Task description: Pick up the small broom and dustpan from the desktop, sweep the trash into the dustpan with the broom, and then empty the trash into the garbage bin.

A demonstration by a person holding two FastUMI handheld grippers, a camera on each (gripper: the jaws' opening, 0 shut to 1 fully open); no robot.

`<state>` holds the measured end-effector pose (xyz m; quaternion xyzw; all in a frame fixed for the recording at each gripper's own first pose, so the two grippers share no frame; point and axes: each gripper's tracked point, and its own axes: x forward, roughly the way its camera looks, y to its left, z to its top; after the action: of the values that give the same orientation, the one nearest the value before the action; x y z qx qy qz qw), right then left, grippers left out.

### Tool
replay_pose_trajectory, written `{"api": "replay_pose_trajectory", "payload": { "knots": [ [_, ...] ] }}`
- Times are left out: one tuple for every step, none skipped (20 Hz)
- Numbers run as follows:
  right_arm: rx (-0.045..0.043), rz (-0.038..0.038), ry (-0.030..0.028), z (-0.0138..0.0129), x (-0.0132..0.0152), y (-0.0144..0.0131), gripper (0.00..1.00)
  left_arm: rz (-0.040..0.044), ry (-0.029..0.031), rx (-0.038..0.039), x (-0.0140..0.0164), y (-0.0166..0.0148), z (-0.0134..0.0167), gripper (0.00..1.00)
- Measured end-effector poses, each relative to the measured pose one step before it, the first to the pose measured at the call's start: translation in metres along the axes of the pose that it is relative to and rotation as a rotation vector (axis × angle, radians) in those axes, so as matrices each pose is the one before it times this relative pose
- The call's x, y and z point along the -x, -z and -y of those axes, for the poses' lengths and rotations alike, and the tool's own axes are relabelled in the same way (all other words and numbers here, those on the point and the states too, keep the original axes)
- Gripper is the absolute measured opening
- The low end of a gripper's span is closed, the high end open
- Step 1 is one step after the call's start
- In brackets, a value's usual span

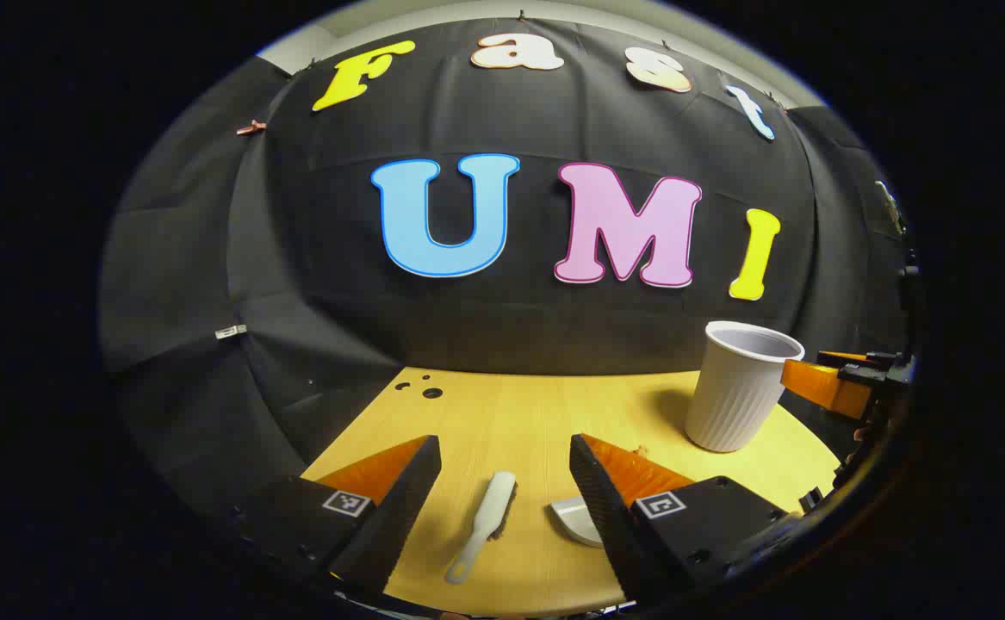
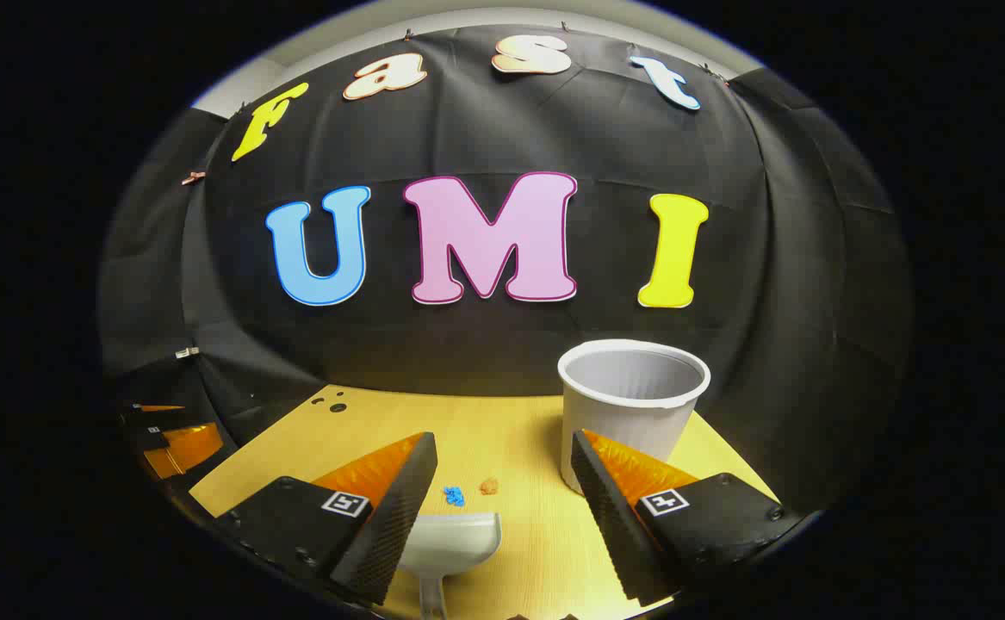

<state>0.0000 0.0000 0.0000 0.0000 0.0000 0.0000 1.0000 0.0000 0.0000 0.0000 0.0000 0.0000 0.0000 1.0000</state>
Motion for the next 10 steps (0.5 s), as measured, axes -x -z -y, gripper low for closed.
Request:
{"api": "replay_pose_trajectory", "payload": {
  "knots": [
    [0.00362,-0.00988,-0.00153,-0.00265,0.00106,0.00290,0.98,-0.00220,0.01061,-0.00056,-0.00228,0.00295,-0.00082,0.96],
    [0.00552,-0.00853,-0.00265,-0.00358,0.00101,0.00178,0.98,-0.00783,0.00827,-0.00301,-0.00282,0.00387,-0.00111,0.96],
    [0.00035,-0.00531,-0.00496,-0.00396,0.00113,0.00176,0.98,-0.01560,0.00360,-0.00558,-0.00227,0.00642,-0.00157,0.96],
    [-0.00301,-0.00379,-0.00767,-0.00408,0.00234,0.00060,0.98,-0.01640,0.00026,-0.00910,-0.00183,0.00605,-0.00234,0.96],
    [-0.00122,-0.00808,-0.00689,-0.00364,0.00262,0.00309,0.98,-0.01161,-0.00017,-0.00699,-0.00064,0.00343,-0.00227,0.96],
    [0.00471,-0.00924,-0.00964,-0.00414,0.00152,0.00368,0.98,-0.00905,0.00437,-0.00268,-0.00025,0.00401,-0.00113,0.96],
    [0.00798,-0.00809,-0.00820,-0.00457,0.00141,0.00415,0.98,-0.00565,0.00579,0.00300,-0.00178,0.00399,-0.00135,0.96],
    [0.00703,-0.01124,-0.00275,-0.00201,0.00143,0.00313,0.98,-0.00532,0.00728,0.00557,-0.00042,0.00232,-0.00077,0.96],
    [0.00307,-0.01122,-0.00511,-0.00218,0.00050,0.00416,0.98,-0.00713,0.00767,0.00693,-0.00066,0.00315,-0.00064,0.96],
    [0.00155,-0.00625,-0.00449,-0.00269,0.00169,0.00190,0.98,-0.00328,0.00748,0.00630,-0.00129,0.00142,-0.00070,0.96]
  ]
}}
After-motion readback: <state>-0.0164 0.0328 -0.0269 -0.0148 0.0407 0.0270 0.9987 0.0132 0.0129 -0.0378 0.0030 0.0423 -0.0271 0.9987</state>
